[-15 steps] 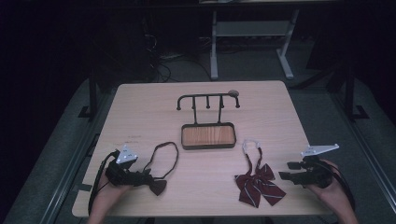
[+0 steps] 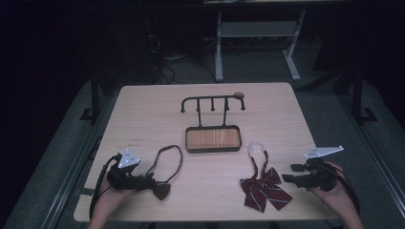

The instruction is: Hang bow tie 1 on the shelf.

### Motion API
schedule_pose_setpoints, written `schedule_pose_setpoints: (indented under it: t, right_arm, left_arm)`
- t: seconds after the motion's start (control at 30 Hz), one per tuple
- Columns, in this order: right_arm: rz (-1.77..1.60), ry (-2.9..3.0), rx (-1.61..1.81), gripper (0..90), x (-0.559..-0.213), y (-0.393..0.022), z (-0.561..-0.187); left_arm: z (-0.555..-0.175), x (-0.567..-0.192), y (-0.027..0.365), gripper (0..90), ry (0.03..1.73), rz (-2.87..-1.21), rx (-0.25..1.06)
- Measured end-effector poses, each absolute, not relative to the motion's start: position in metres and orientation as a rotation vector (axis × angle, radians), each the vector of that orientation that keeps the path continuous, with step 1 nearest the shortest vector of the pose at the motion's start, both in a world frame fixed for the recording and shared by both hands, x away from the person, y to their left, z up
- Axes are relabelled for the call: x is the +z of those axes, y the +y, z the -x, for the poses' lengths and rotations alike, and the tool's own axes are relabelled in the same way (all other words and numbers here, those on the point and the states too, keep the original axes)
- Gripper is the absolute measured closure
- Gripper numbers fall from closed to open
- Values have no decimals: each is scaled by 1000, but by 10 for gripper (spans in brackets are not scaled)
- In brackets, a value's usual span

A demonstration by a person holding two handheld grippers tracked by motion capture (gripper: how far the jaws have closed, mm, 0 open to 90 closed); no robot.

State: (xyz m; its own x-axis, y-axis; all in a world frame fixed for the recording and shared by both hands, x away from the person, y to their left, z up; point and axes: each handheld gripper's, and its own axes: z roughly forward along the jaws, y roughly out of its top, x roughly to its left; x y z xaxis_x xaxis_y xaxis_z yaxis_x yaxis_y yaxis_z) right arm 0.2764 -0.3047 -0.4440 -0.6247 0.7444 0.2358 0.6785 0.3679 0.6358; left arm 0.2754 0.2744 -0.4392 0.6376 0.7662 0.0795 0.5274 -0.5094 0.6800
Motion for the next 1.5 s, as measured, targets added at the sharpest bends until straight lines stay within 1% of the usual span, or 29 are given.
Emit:
schedule_pose_setpoints:
  t: [0.33,0.53,0.93,1.17,1.47,1.5]
  right_arm:
    - [-1311,2534,1078,381,-435,-296,-278]
    - [-1288,2564,1049,395,-423,-284,-287]
    - [-1274,2630,930,433,-413,-264,-305]
    - [-1259,2648,862,456,-405,-249,-325]
    - [-1269,2685,786,468,-408,-236,-350]
    - [-1276,2687,770,473,-409,-234,-357]
  left_arm:
    - [-274,-438,273,276,1000,-2231,506]
    - [-274,-438,273,276,999,-2228,511]
    - [-274,-436,274,275,989,-2228,514]
    - [-274,-436,274,274,996,-2223,514]
    - [-275,-437,275,274,994,-2230,512]
    - [-275,-437,276,274,992,-2230,514]
